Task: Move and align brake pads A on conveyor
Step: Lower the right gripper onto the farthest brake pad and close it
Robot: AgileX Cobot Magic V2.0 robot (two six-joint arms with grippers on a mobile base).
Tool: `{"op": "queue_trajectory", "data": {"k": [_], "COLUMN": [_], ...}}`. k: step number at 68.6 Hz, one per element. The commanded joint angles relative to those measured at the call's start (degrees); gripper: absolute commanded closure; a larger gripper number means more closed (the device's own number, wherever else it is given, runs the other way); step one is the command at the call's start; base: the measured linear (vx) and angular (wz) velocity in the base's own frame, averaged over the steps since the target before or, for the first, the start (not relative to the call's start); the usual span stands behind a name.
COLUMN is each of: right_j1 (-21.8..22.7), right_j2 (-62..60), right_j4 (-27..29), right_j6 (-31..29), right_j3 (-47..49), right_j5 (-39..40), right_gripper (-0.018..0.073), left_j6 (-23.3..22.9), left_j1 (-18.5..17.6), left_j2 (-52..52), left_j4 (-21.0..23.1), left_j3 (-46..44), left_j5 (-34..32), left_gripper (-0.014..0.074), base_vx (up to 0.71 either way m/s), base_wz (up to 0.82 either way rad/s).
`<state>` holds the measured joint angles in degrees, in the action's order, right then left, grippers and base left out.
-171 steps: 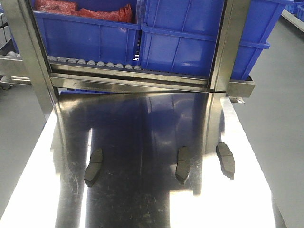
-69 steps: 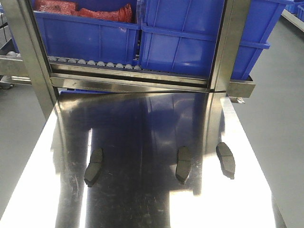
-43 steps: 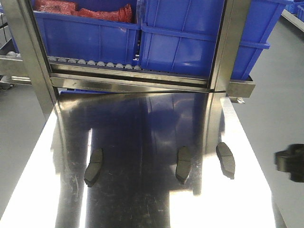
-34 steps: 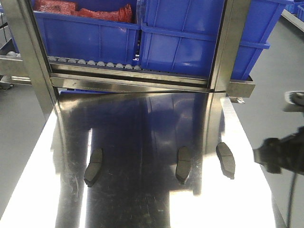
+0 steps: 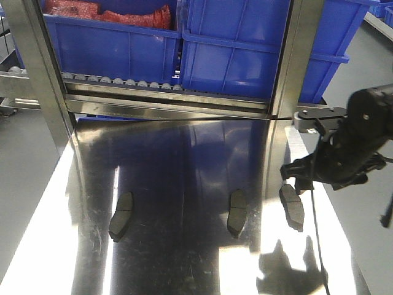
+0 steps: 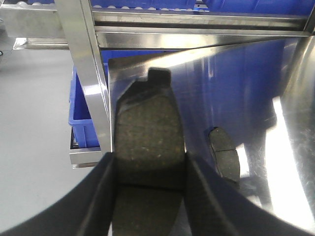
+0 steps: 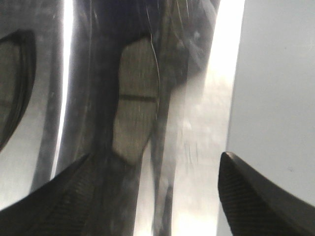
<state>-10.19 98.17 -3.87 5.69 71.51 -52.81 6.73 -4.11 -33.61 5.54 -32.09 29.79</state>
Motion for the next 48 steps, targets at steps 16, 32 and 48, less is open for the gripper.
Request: {"op": "queue_trajectory", "data": {"k": [16,32,48], "right_j1": [0.0,0.41,1.53], "right_j2": [9.22,14.56,16.56], "right_j4": [0.33,1.14,4.44], "right_j6": [-2.76,-2.88,-4.33], "right_j3": [10.35,11.21,11.21], "right_j5": [-2.2,-1.39,-0.5], "right_gripper": [0.0054,0.0054,0.0055], "left_j6": [-0.25,-0.25,-0.25], "left_j1": [-0.42,-0.42,-0.42], "left_j2": [0.14,0.14,0.14], "left_j4": [0.63,0.63,0.63], "left_j3": [-1.66,-1.66,-1.66], "left_j5": [-5.63,-5.63,-5.63], "left_gripper": [0.0603,0.0603,0.0603], "base_vx": [0.0,0.0,0.0], "base_wz": [0.0,0.0,0.0]}}
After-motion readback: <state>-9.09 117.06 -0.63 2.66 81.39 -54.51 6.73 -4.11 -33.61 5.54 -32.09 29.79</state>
